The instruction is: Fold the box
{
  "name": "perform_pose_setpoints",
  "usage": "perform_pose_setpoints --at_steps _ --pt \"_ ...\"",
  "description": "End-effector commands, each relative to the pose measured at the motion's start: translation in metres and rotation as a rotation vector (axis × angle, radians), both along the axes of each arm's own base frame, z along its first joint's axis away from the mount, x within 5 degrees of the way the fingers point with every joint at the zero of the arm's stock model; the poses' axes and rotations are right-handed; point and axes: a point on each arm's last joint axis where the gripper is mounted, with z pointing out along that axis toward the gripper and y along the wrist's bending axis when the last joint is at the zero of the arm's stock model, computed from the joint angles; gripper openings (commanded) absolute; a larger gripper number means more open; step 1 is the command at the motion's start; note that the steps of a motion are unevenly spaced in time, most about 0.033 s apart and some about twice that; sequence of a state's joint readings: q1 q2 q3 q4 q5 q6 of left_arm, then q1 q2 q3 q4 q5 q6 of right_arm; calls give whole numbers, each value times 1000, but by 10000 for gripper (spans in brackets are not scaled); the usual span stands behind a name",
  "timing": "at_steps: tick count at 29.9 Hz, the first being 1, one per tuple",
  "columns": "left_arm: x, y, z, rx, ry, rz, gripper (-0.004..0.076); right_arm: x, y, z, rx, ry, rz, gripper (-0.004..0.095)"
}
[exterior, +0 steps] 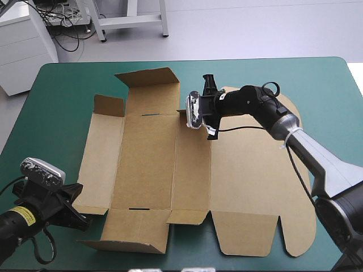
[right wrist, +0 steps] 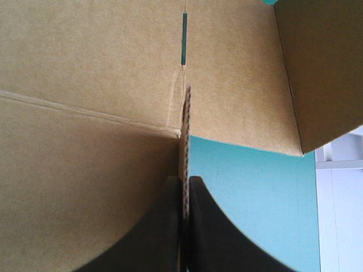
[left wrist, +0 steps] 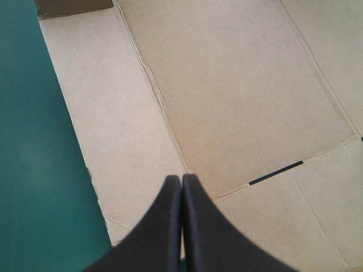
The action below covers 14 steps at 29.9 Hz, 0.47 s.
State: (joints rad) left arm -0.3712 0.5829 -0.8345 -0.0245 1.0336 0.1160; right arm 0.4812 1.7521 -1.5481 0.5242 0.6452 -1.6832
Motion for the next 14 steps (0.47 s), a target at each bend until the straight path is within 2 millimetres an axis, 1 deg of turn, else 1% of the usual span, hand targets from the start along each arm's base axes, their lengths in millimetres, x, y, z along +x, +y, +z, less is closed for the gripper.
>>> perform_pose_setpoints --at_steps 1,7,10,12,14 --pt "1 -1 14 -39 -75 5 -32 -2 -1 32 90 -116 -16 -23" --pt "1 -1 14 -39 -75 5 -32 1 1 29 113 -114 -25 -20" --pt "2 -1 15 -42 -83 5 -32 1 1 28 113 -101 -22 14" --pt "2 -1 15 -43 -86 5 -32 1 1 28 113 -100 -21 95" --pt "2 0 15 -35 -89 8 -32 0 2 27 109 -91 -15 228"
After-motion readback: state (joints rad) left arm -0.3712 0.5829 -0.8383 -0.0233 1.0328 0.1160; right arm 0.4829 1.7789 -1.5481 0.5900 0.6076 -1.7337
